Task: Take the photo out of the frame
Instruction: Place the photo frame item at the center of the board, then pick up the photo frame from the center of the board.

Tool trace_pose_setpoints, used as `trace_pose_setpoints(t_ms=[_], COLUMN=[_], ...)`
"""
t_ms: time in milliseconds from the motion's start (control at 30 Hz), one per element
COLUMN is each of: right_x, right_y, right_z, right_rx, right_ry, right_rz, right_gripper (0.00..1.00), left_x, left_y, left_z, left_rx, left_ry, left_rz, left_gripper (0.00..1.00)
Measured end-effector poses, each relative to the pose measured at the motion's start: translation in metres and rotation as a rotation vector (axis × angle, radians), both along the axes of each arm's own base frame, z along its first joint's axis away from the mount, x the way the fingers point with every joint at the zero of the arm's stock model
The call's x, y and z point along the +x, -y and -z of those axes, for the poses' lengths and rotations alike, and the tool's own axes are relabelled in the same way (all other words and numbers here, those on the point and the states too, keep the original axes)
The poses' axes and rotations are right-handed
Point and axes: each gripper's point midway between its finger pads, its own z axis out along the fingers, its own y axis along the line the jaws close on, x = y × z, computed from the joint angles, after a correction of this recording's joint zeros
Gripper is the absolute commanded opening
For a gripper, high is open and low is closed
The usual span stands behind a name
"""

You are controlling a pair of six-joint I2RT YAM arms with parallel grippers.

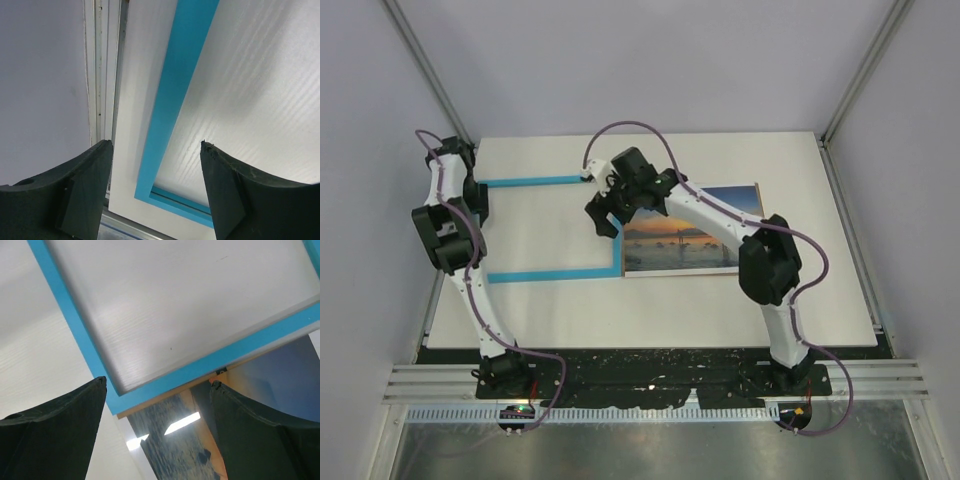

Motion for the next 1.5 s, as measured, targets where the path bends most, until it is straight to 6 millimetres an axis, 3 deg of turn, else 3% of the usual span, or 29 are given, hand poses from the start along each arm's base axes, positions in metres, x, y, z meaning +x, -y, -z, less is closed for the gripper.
trace_pose_setpoints(t_ms=[67, 167, 267, 367, 433, 567, 700, 833, 1000, 1133, 1333, 1500], right_x=[-0.003, 0.011, 0.040, 0.061, 0.067, 0.066, 0.069, 0.076, 0.075, 0.074, 0.073, 0.070], right_y=[0.013, 0.053, 0.124, 0.199, 0.251, 0.328, 0.381, 0.406, 0.411, 0.405, 0.402, 0.400], right_z=[-0.016, -0.042, -0.055, -0.051, -0.037, -0.009, 0.005, 0.024, 0.042, 0.041, 0.040, 0.041], right_rx=[0.020, 0.058, 0.068, 0.044, 0.023, 0.011, 0.037, 0.071, 0.097, 0.122, 0.141, 0.149], right_ry=[-0.007, -0.004, 0.001, -0.002, -0.037, -0.134, -0.205, -0.273, -0.347, -0.361, -0.361, -0.367], right_rz=[0.004, 0.061, 0.197, 0.343, 0.446, 0.600, 0.706, 0.752, 0.769, 0.757, 0.755, 0.753], right_gripper=[0.89, 0.89, 0.89, 0.89, 0.89, 0.89, 0.89, 0.89, 0.89, 0.89, 0.89, 0.89], left_x=[-0.001, -0.003, -0.008, -0.008, -0.004, 0.006, 0.006, 0.012, 0.009, 0.007, 0.005, 0.001], left_y=[0.004, 0.015, 0.031, 0.062, 0.094, 0.183, 0.278, 0.368, 0.430, 0.454, 0.458, 0.461], left_z=[-0.010, -0.034, -0.064, -0.090, -0.101, -0.107, -0.108, -0.121, -0.119, -0.090, -0.032, -0.019], left_rx=[-0.012, -0.032, -0.042, -0.057, -0.078, -0.132, -0.192, -0.248, -0.285, -0.287, -0.288, -0.315], left_ry=[0.024, 0.083, 0.150, 0.208, 0.236, 0.250, 0.239, 0.287, 0.303, 0.245, 0.127, 0.099], left_rz=[-0.001, 0.002, 0.025, 0.091, 0.165, 0.378, 0.613, 0.817, 0.950, 0.984, 0.932, 0.895], left_gripper=[0.75, 0.75, 0.75, 0.75, 0.75, 0.75, 0.75, 0.75, 0.75, 0.76, 0.76, 0.75])
